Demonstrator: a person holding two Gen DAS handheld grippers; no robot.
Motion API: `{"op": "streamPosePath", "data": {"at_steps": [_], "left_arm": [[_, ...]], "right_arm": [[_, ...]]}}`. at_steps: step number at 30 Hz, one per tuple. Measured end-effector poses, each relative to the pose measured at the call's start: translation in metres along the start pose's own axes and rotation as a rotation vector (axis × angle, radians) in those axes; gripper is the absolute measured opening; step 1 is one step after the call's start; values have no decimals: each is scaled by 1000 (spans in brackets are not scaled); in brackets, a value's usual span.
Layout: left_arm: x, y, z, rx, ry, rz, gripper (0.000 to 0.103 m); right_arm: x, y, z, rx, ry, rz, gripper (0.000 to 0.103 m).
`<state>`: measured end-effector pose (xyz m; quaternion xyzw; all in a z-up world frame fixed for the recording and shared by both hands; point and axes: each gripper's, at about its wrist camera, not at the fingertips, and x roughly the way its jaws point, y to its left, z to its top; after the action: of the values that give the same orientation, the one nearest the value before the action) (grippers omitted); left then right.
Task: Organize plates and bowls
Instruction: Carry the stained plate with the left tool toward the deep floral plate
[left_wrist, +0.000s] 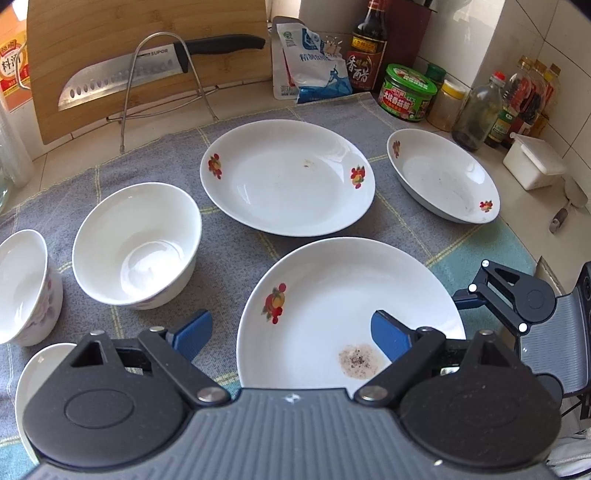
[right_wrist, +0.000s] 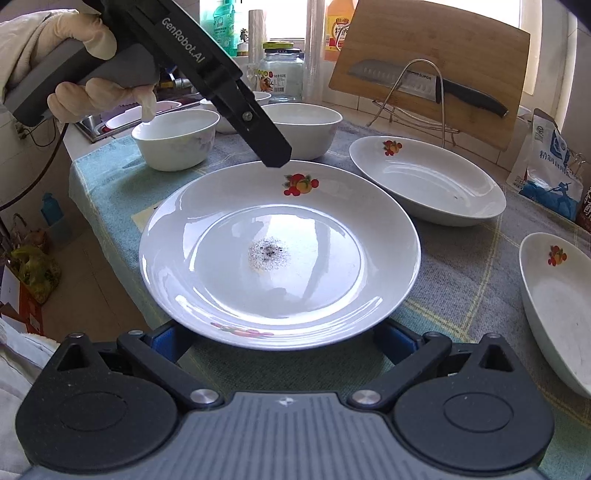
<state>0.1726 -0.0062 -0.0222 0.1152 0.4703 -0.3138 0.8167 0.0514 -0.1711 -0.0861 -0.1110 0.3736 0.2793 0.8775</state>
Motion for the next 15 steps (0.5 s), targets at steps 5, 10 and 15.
{"op": "streamPosePath", "data": {"at_steps": [5, 10, 15], "left_arm": [[14, 2, 2, 19, 54, -34, 92], [25, 1, 5, 57, 99, -78, 92], [36, 8, 9, 68, 146, -129, 92]], "right_arm": [[0, -1, 0, -24, -12, 19, 103], [-1, -5, -1, -55, -14, 48, 103], [2, -5, 2, -63, -8, 52, 103]]}}
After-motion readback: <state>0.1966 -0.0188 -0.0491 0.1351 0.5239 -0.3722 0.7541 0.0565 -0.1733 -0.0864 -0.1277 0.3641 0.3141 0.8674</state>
